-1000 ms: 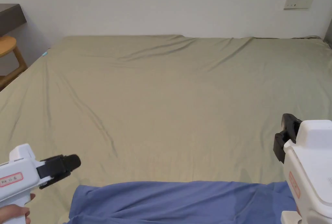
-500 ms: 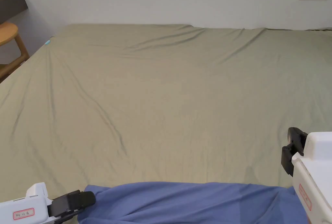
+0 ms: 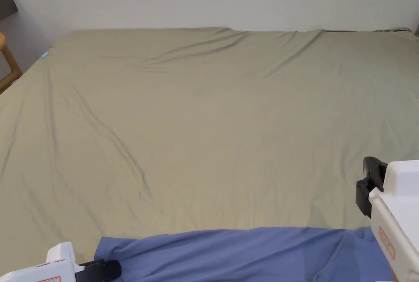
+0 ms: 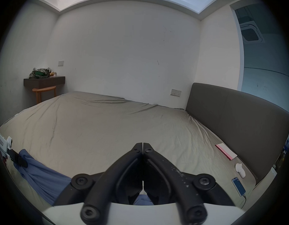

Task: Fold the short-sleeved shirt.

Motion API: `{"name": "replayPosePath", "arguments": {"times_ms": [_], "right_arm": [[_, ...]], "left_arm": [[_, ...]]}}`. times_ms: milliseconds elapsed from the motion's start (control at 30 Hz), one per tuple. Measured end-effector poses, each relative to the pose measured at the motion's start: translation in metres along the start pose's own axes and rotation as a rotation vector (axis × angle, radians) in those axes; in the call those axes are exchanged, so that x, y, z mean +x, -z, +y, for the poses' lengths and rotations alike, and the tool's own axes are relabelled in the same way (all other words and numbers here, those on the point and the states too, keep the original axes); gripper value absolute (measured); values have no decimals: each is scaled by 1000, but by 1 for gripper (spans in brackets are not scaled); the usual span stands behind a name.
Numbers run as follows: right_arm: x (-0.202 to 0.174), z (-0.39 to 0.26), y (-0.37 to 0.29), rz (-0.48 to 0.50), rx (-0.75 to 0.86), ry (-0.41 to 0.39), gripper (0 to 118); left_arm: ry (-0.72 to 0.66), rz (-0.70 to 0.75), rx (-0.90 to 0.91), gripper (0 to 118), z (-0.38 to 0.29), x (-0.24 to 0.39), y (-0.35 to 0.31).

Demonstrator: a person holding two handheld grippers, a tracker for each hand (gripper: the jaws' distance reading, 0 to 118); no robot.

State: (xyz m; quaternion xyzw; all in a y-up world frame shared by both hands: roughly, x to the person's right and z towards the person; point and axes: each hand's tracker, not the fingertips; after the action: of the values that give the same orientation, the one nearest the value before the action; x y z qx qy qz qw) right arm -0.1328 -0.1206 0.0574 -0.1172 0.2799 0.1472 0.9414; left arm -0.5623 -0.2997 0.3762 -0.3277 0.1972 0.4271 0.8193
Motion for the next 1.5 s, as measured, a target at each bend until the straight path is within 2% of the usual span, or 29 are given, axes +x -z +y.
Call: {"name": "replayPosePath", "arguments": {"times_ms": [267,500,633,700,1033,1267,1367,1400,1433,1467,1500], "right_arm": [[10,5,-6,6,23,18,1],[20,6,-14,16,45,36,1],[27,3,-18,22,51,39,1],[29,2,-18,25,51,43,1],[44,3,-23,39,59,47,1],[59,-3,-26,19,50,50,1],[64,-6,-26,6,39,48,1],[66,-7,-26,3,36,48,1],[67,-8,-27,0,32,48,1],[68,-8,-27,-2,30,49,1],[68,-8,-27,-3,28,51,1]], "left_arm": [[61,21,39,8,41,8,-51],[72,139,73,8,46,1,-90],[71,191,63,8,35,29,-89],[79,200,62,8,28,57,-80],[130,32,-45,8,-10,196,16],[139,-3,-155,8,-37,239,92],[222,49,-179,9,-48,254,109],[235,80,-173,13,-51,256,113],[227,84,-171,24,-52,258,114],[212,62,-173,42,-51,257,112],[184,-15,-190,75,-52,261,110]]}}
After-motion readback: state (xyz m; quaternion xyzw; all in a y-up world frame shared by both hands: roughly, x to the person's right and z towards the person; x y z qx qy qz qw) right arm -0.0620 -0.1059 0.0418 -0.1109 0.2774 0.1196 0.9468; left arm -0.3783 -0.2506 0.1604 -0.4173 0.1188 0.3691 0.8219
